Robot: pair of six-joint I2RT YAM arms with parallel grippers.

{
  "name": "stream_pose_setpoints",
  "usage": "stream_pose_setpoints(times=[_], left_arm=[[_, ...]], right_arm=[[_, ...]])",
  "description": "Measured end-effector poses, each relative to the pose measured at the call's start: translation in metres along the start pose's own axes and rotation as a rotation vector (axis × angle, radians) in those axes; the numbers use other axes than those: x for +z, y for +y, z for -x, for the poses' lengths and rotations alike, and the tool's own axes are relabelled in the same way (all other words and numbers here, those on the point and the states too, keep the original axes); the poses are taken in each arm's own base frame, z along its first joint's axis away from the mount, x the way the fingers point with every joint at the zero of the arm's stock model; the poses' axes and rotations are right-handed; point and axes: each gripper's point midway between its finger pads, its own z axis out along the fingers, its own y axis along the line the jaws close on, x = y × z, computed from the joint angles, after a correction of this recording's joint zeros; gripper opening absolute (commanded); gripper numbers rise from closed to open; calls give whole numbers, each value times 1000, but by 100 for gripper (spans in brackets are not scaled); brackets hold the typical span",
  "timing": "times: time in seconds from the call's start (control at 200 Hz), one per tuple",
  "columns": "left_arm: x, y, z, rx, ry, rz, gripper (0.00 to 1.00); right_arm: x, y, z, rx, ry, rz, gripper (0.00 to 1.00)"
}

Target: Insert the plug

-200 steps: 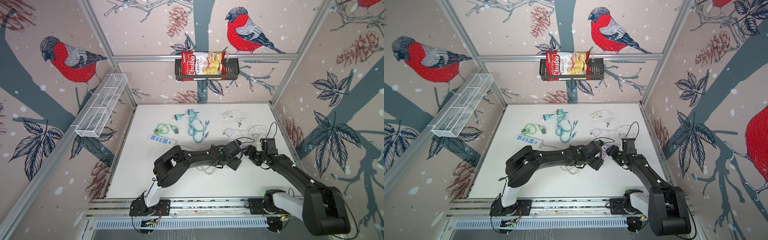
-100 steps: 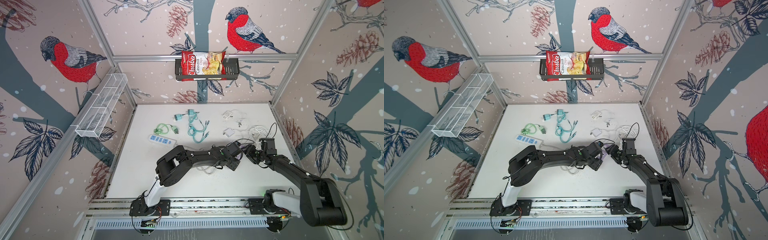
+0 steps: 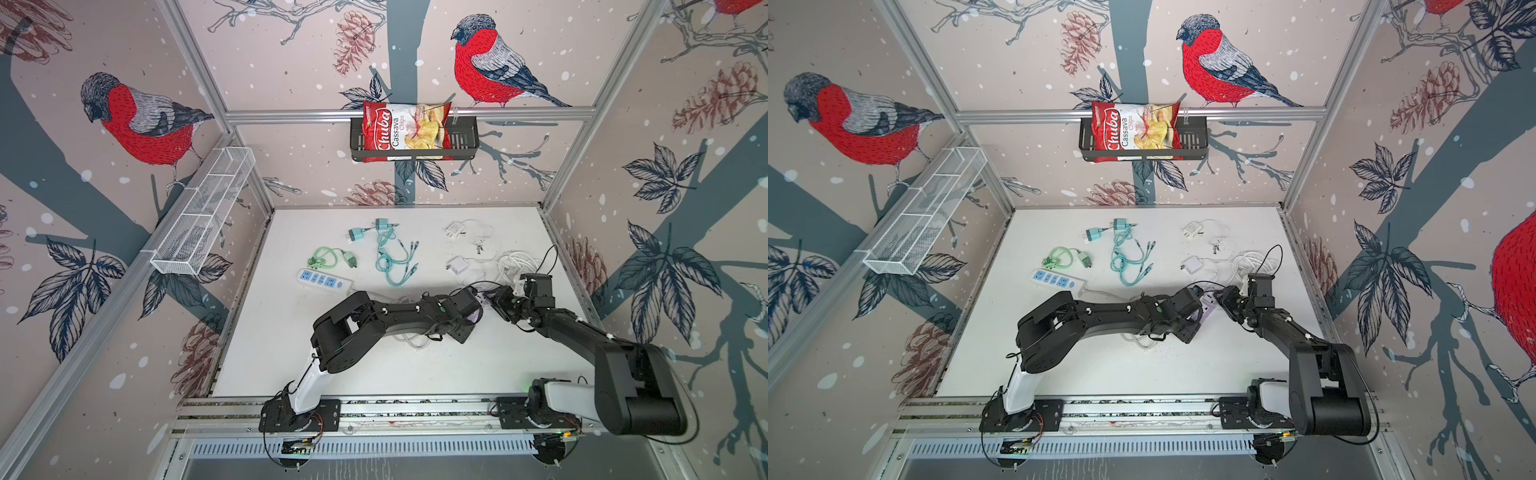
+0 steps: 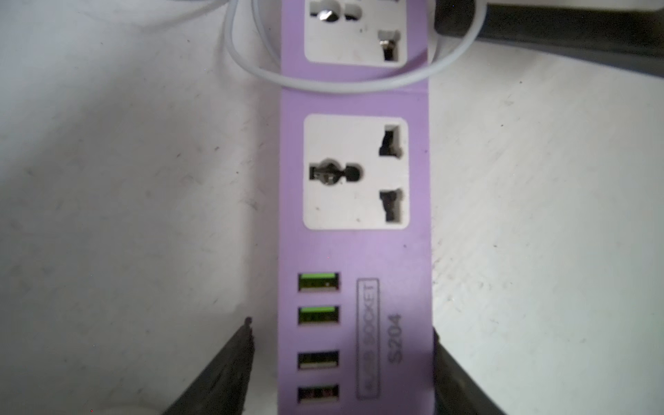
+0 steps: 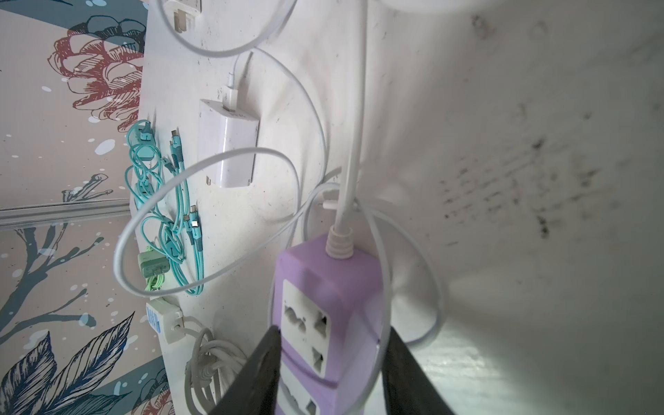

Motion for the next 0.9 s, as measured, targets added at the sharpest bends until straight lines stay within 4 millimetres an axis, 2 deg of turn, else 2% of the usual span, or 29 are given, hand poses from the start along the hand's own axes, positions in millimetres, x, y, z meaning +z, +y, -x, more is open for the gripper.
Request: stream_pose_setpoints(times=[0.11,0.27,0.485,0.655,0.895], left_arm=[[0,1,-2,0,1,1,65],[0,1,-1,0,0,2,65],[1,0,2,5,-8,4,65],[3,0,4,19,-10,8,47],[5,4,5,25,-19,28,30]], right_arm=[[-1,2,4,-1,-13,12,29],[-3,10,12,-11,-34,27,20],[0,13,28,-27,-67,9,14],[11,12,47,-29,-79,-21,2],[16,15,73,-14,-108,-19,1]])
